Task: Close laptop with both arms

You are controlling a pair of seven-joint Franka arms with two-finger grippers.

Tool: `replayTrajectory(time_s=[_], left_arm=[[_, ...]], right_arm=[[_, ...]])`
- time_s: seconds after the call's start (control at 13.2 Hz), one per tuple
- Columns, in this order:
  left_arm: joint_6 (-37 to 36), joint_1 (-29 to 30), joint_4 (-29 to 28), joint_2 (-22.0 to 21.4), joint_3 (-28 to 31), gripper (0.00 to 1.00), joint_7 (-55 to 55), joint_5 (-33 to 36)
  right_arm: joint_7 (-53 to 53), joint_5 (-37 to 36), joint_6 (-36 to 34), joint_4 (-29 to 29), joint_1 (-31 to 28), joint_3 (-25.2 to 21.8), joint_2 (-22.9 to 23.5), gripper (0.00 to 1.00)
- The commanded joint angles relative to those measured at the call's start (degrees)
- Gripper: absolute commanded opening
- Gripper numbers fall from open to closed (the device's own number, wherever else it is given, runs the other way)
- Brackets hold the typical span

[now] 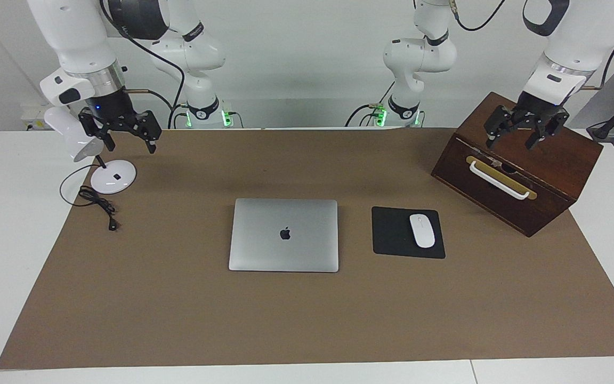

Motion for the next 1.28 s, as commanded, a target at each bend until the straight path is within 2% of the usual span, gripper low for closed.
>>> replayTrajectory(time_s=[0.0, 0.15, 0.23, 0.38, 0.6, 0.75, 0.83, 1.21], left_arm=[[-0.6, -1.6, 0.0, -1.2, 1.7, 1.00, -1.5, 1.3], [-0.7, -1.4, 0.0, -1.2, 1.7, 1.00, -1.4, 1.3], [-1.0, -1.0, 0.1, -1.2, 1.7, 1.00, -1.3, 1.3], [-1.2, -0.8, -0.1, -1.2, 1.7, 1.00, -1.3, 1.3], [-1.5, -0.8, -0.1, -1.2, 1.5, 1.00, -1.4, 1.2], [-1.8, -0.8, -0.2, -1.3, 1.6, 1.00, -1.4, 1.2], [-2.3, -0.8, -0.2, -1.3, 1.5, 1.00, -1.9, 1.1], [-2.5, -0.8, -0.2, -1.3, 1.1, 1.00, -4.8, 1.2]], right_arm=[[0.1, 0.0, 0.8, 0.6, -0.6, 0.1, 0.0, 1.00], [-1.7, 0.0, 1.9, 0.6, -1.7, 0.3, 0.0, 1.00], [-2.1, 0.0, 2.1, 0.5, -4.8, 1.8, 0.1, 1.00], [-4.8, 0.5, 2.7, 0.6, -16.5, 13.0, -0.1, 1.00], [-4.3, 0.7, 2.7, 0.6, -15.4, 12.9, 0.0, 1.00], [-4.0, 0.9, 2.5, 0.6, -10.9, 7.6, 0.0, 1.00], [-4.0, 0.9, 2.6, 0.6, -9.8, 6.7, 0.0, 1.00], [-3.9, 0.8, 1.8, 1.5, -9.6, 7.6, 0.1, 1.00]])
